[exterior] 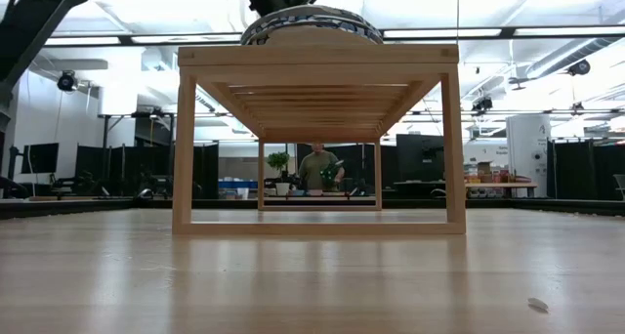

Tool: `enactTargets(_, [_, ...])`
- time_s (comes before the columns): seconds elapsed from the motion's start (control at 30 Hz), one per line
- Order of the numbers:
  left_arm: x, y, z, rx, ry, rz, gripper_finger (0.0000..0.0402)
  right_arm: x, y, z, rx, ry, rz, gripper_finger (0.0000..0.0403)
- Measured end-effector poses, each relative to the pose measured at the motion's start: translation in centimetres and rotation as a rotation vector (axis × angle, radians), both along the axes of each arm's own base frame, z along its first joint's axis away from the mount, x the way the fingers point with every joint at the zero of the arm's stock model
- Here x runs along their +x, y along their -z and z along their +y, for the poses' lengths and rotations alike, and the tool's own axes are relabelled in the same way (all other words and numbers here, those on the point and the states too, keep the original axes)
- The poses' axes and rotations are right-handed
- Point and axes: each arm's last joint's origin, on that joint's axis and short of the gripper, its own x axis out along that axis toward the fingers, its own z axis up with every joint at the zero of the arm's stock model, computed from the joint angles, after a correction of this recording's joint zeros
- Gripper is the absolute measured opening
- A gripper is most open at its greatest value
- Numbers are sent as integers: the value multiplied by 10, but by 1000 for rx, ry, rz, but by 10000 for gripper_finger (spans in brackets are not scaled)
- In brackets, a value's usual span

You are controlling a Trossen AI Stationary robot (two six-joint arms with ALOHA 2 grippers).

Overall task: Place and stack bowls onto a shelf
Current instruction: Stack the yellow bowl on top of the red bowl on the shelf, then return to Home Position

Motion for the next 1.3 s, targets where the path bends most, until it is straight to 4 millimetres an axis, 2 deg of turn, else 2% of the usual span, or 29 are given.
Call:
enactTargets(0.63, [0, 1, 0, -1, 0, 2, 21, 0, 0, 0, -2, -1, 2, 9])
enactTargets(1.07, [0, 0, 0, -2, 1, 1, 98, -1, 2, 0, -13, 0, 18, 9])
enactTargets(1.3, [-4, -2, -2, 7, 17, 15, 122, 0, 2, 0, -13, 0, 19, 9])
